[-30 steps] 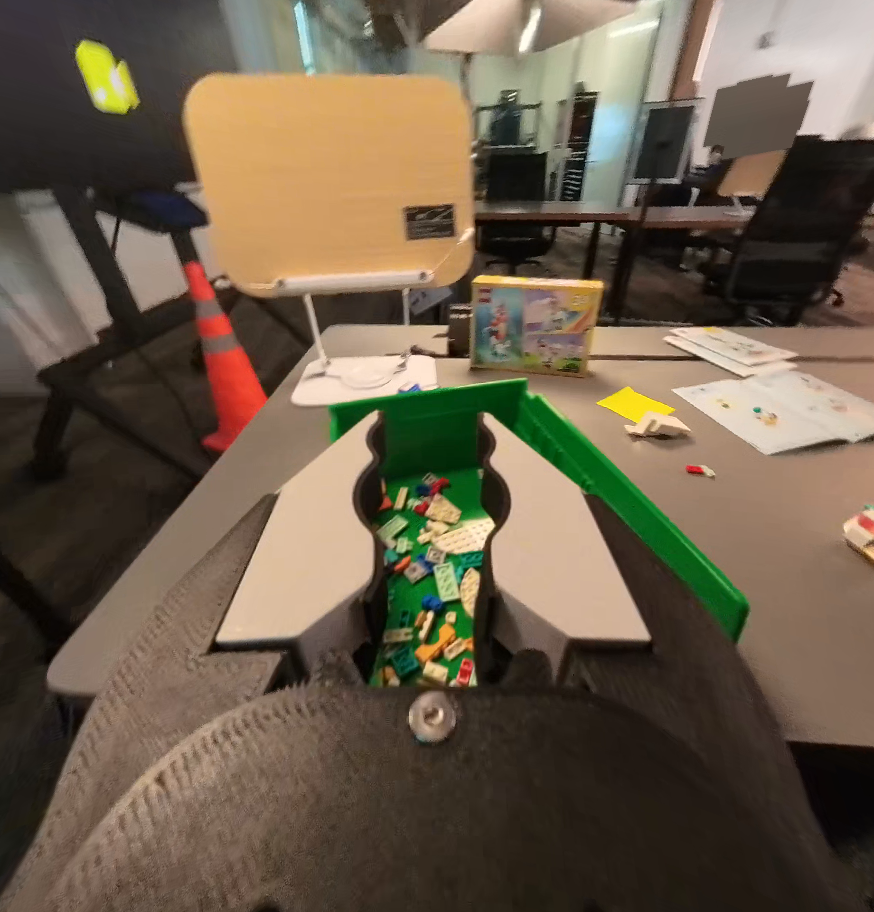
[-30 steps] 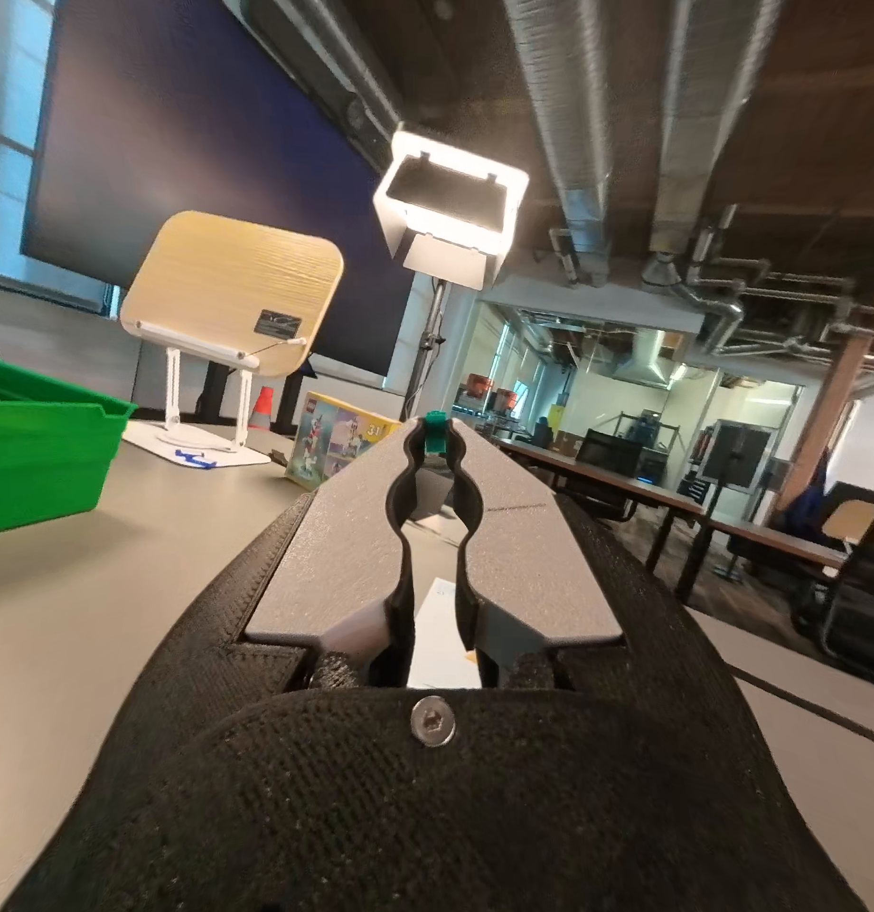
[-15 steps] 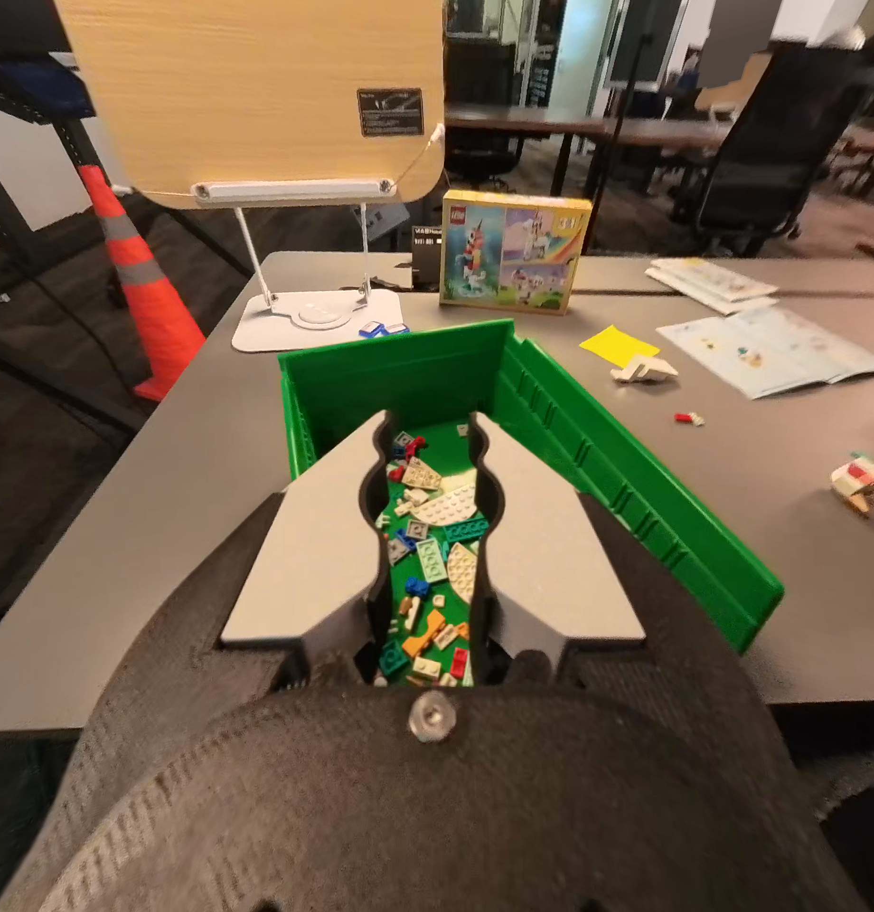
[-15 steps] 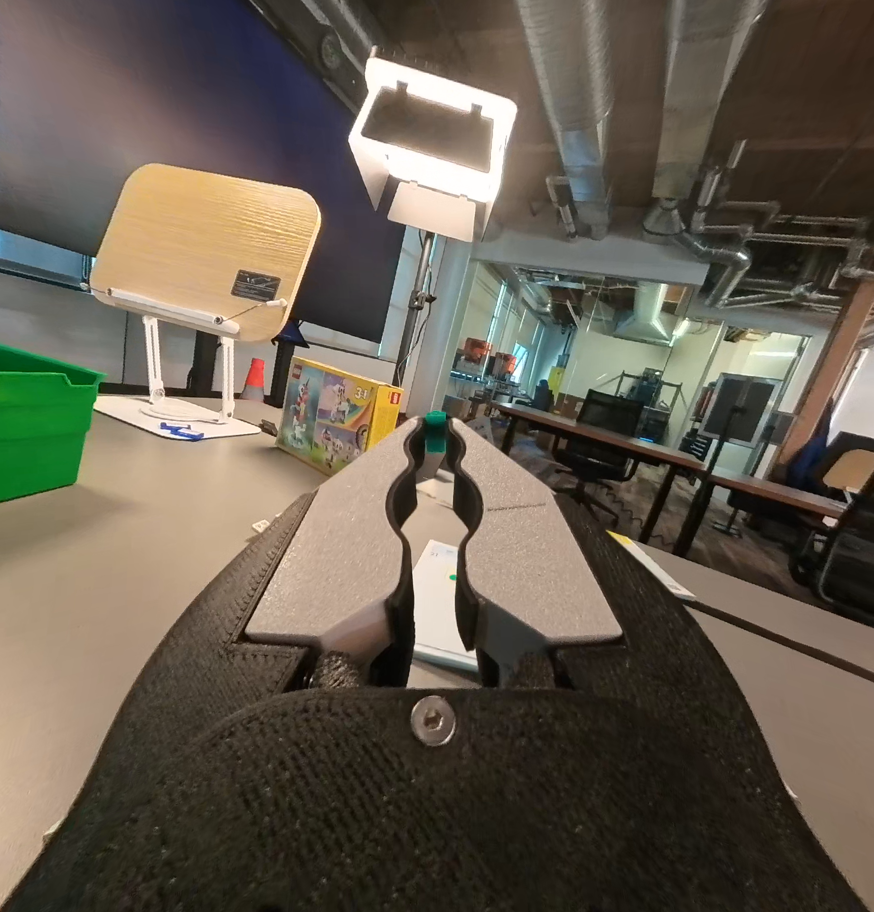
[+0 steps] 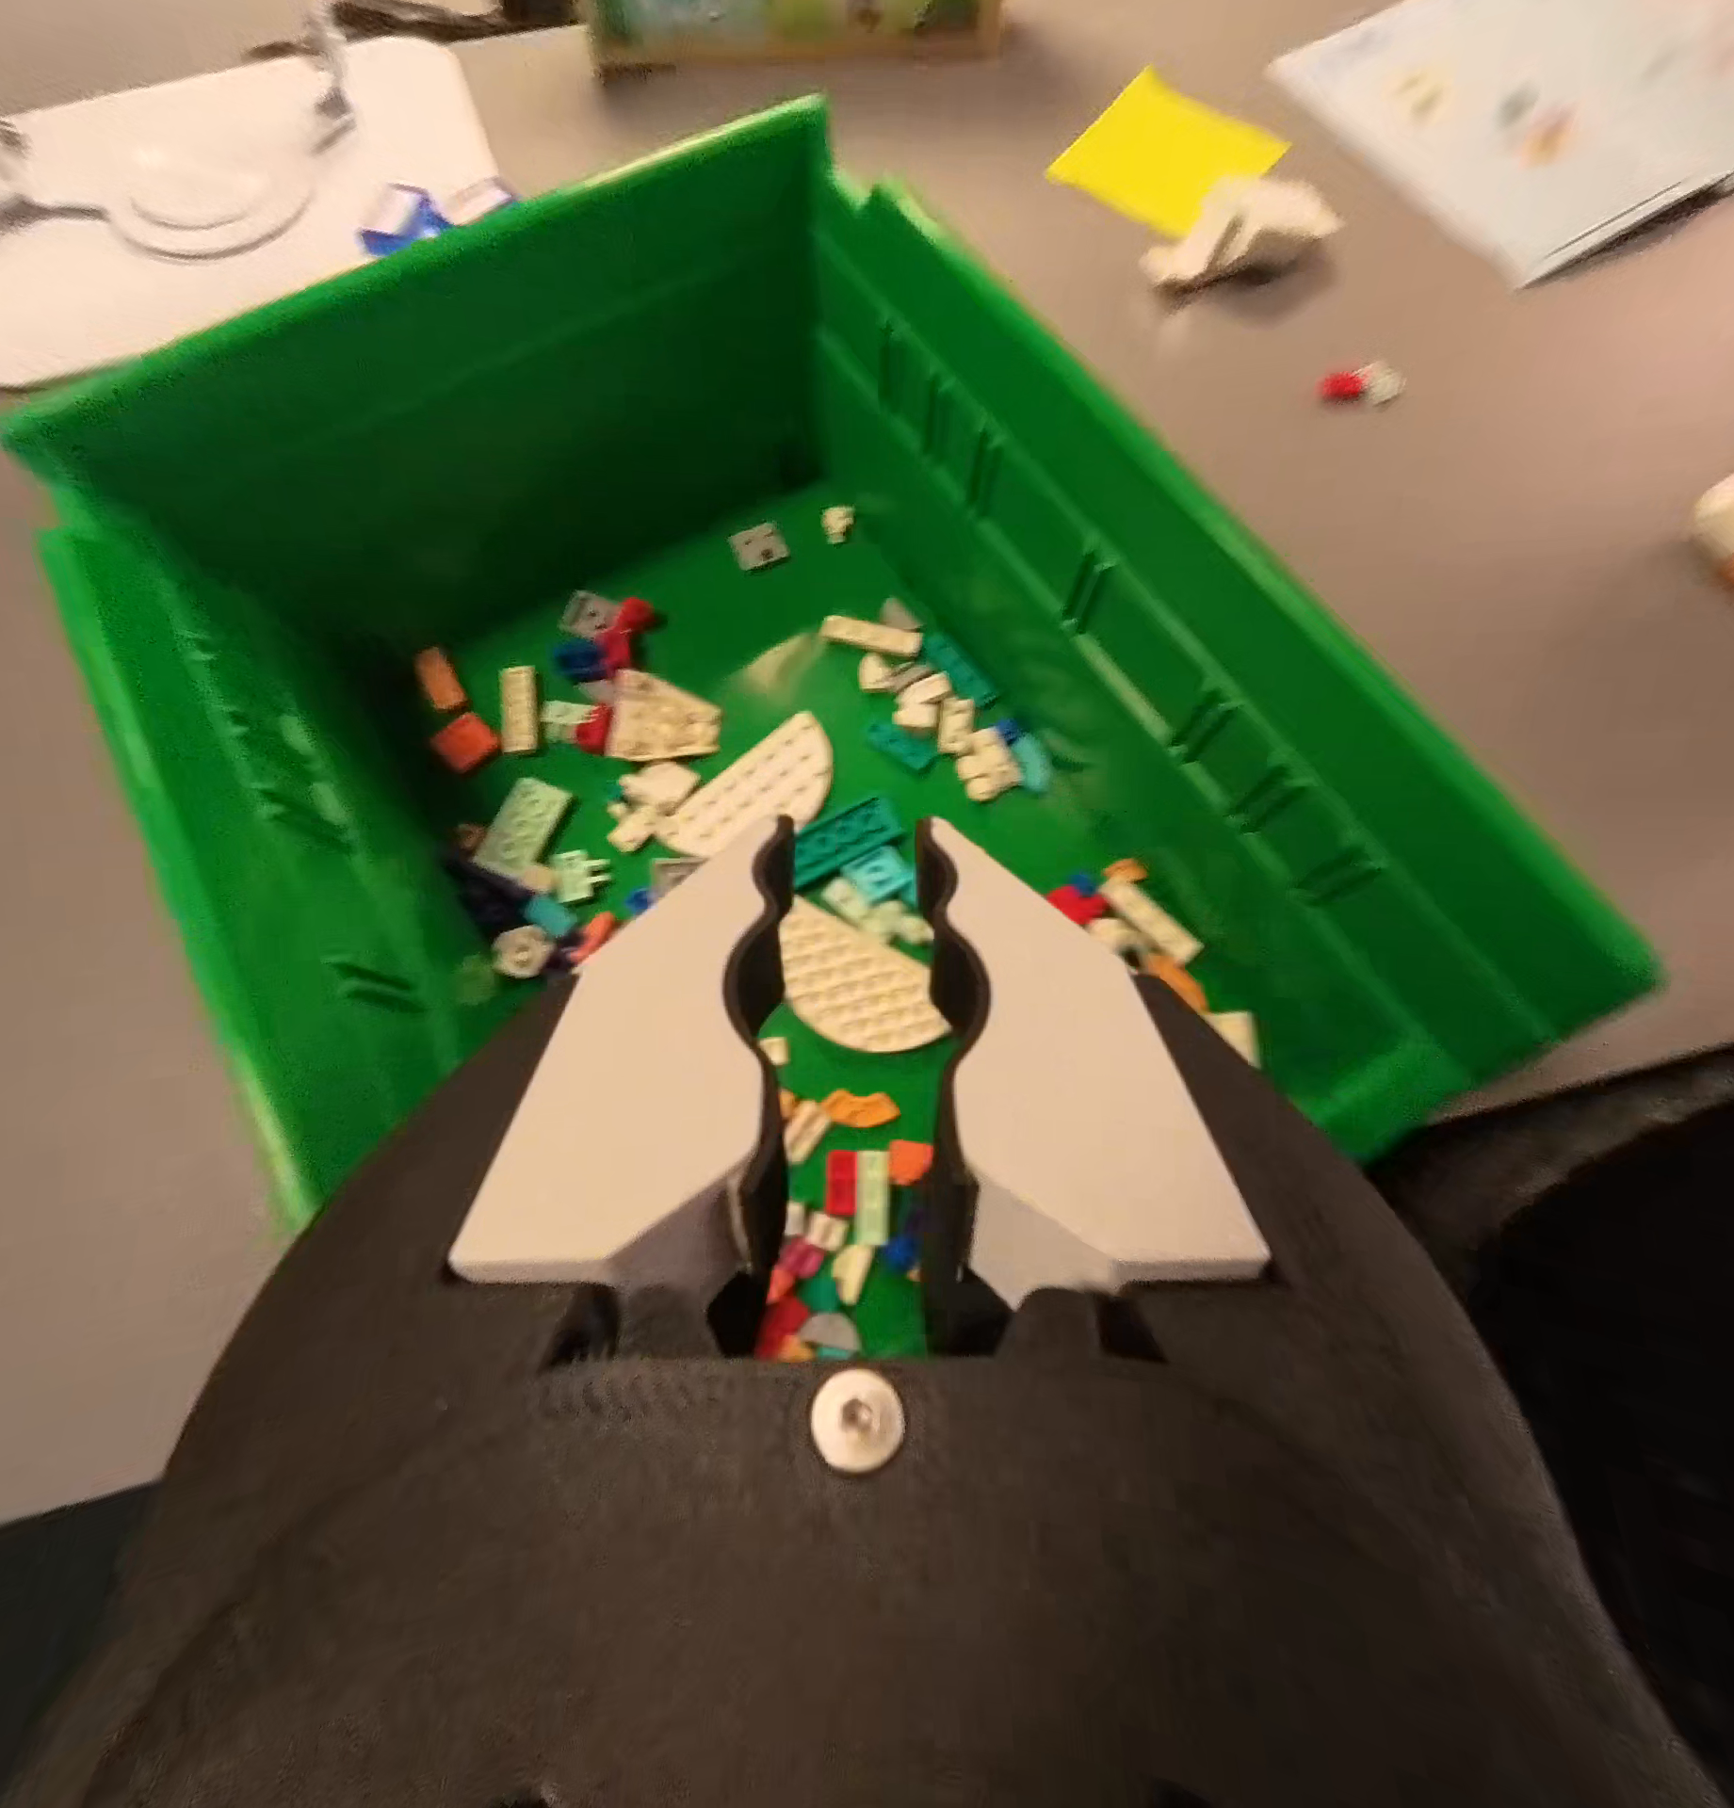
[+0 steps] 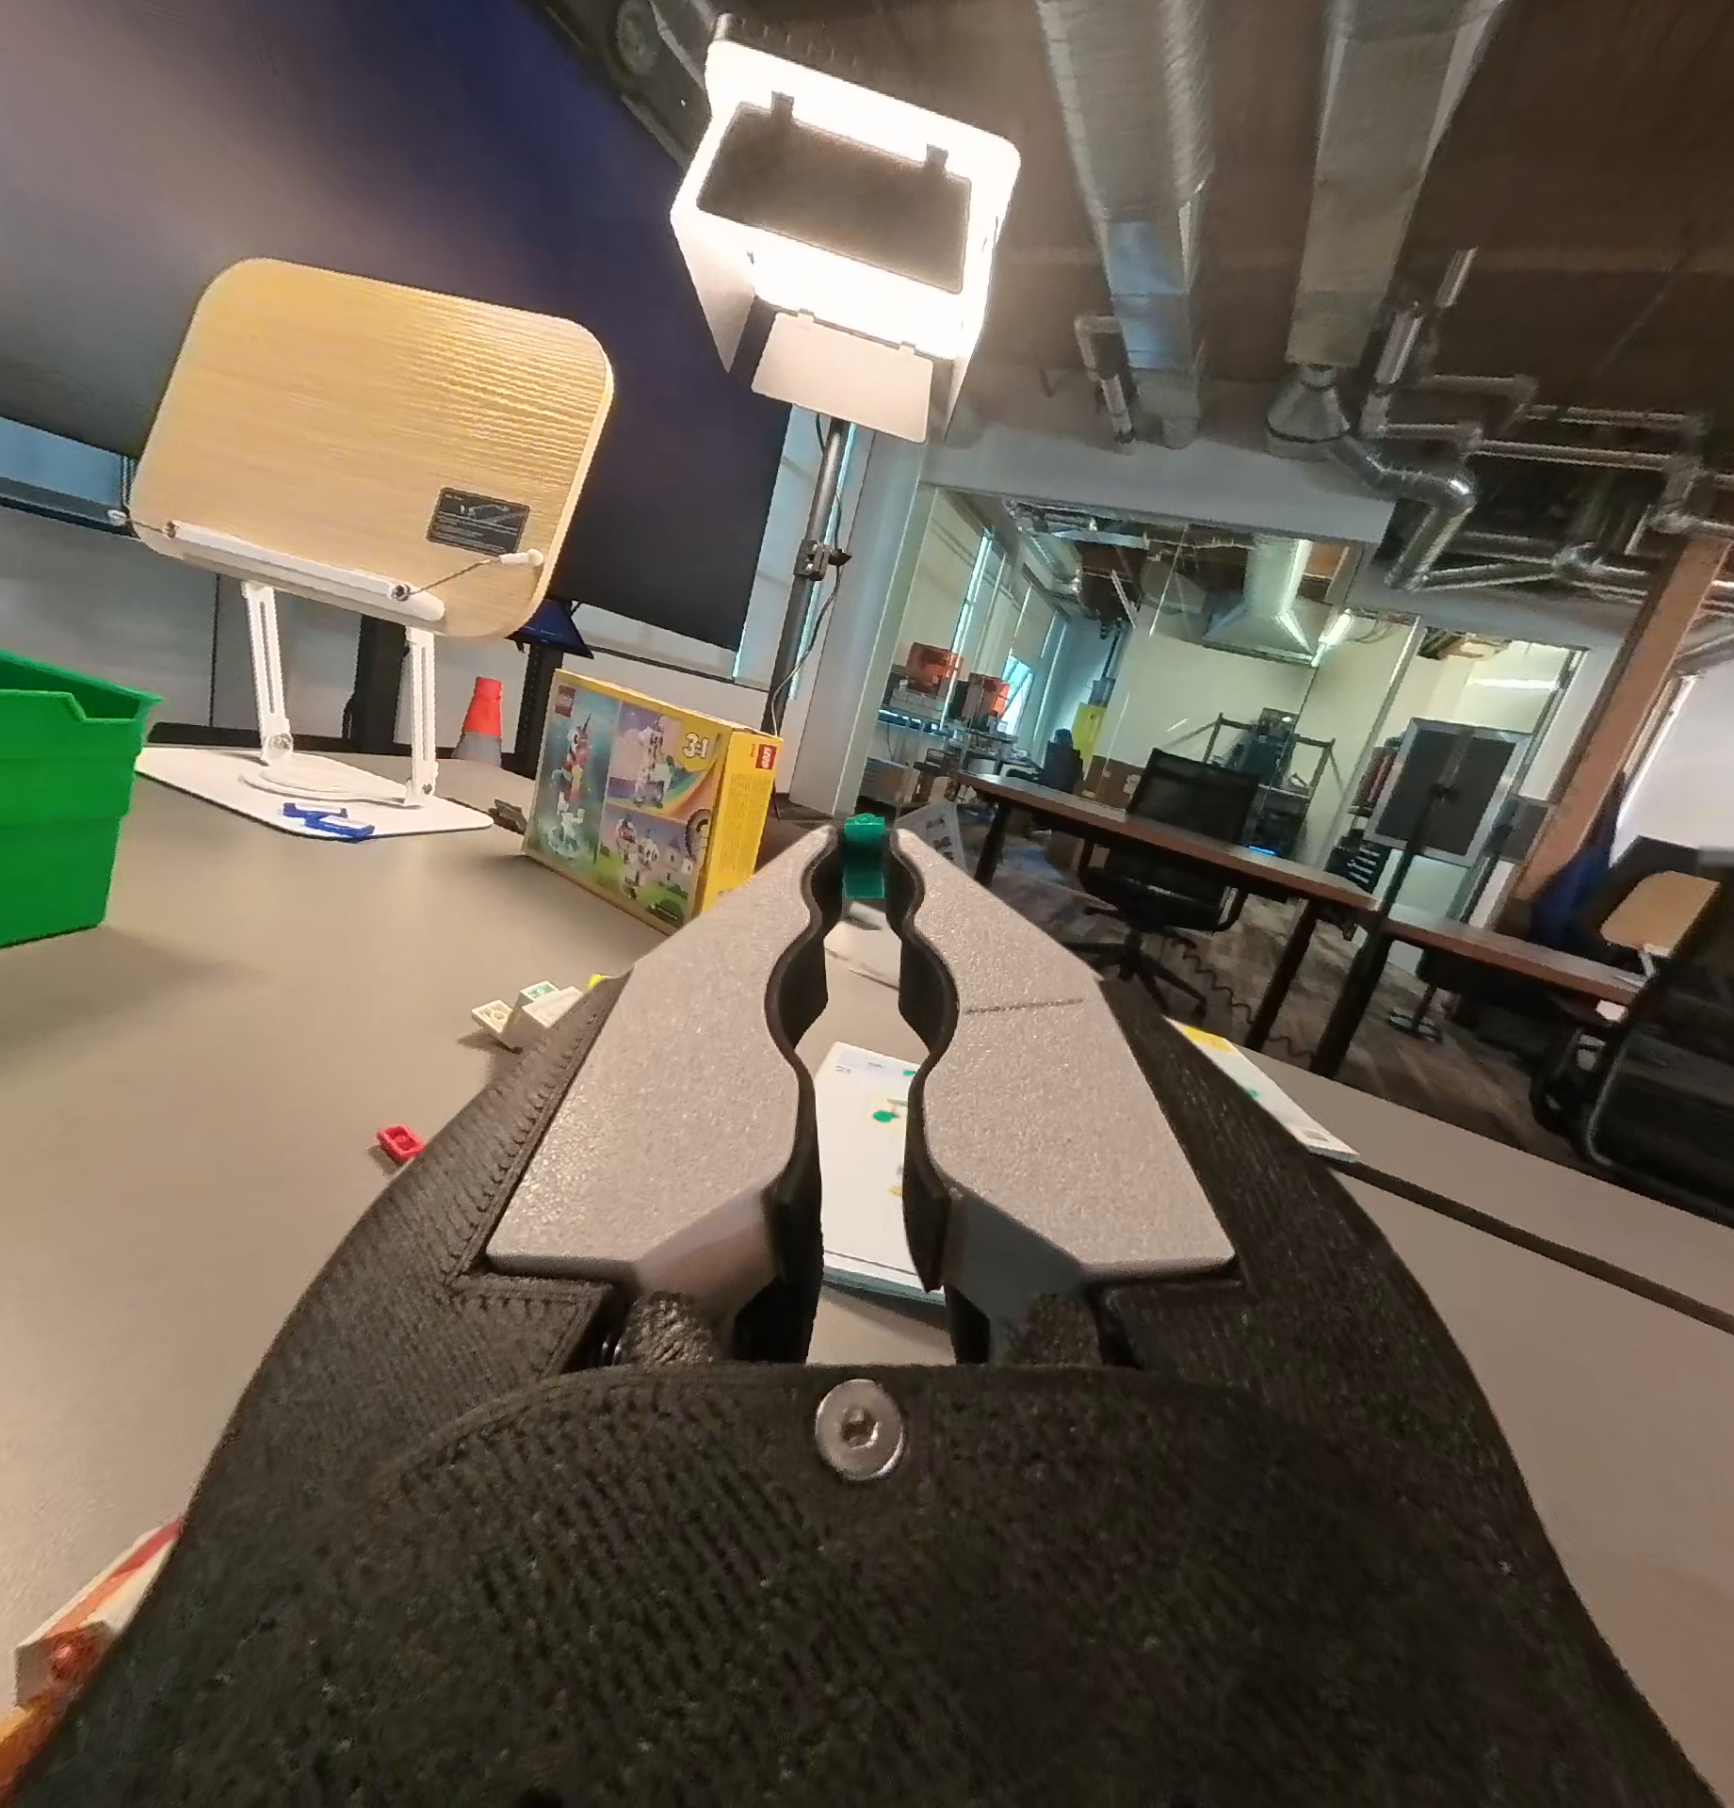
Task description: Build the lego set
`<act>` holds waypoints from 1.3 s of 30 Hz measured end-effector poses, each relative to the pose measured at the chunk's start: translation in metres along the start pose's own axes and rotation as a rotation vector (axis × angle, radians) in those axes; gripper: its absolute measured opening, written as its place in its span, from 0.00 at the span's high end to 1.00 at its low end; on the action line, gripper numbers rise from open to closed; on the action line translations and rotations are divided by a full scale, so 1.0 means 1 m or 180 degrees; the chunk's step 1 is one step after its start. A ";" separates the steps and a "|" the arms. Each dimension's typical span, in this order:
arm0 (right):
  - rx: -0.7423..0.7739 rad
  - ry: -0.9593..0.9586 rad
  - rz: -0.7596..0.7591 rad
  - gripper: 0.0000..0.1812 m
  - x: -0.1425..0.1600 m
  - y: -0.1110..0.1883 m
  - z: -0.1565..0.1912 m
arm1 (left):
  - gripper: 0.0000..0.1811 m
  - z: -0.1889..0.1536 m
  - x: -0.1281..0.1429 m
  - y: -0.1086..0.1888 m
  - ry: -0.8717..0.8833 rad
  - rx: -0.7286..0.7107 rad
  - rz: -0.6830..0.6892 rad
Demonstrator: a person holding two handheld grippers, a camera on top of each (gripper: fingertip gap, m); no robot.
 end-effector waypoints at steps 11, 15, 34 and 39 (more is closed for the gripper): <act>0.0027 -0.0017 -0.0008 0.97 0.000 0.001 -0.001 | 0.88 0.060 -0.014 0.042 0.0399 -0.0622 -0.0242; 0.0019 -0.0038 -0.0023 0.97 -0.001 0.001 -0.001 | 0.90 0.074 -0.005 0.043 0.0498 -0.0737 0.0055; 0.0039 -0.0067 -0.0030 0.97 0.000 0.002 -0.003 | 0.92 0.055 -0.001 0.020 0.0520 -0.0313 0.0161; 0.0019 -0.0046 -0.0009 0.97 0.001 0.001 -0.001 | 0.90 0.045 -0.002 0.016 0.0536 -0.0102 0.0207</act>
Point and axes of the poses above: each gripper's, where its closed fingertips meet, y back along the fingers, x out of its underside, z = x × y across the jaws, the point moved 8 cm from there along y, back along the fingers, and after that the axes turned 7 degrees about -x, right-handed, at the moved point
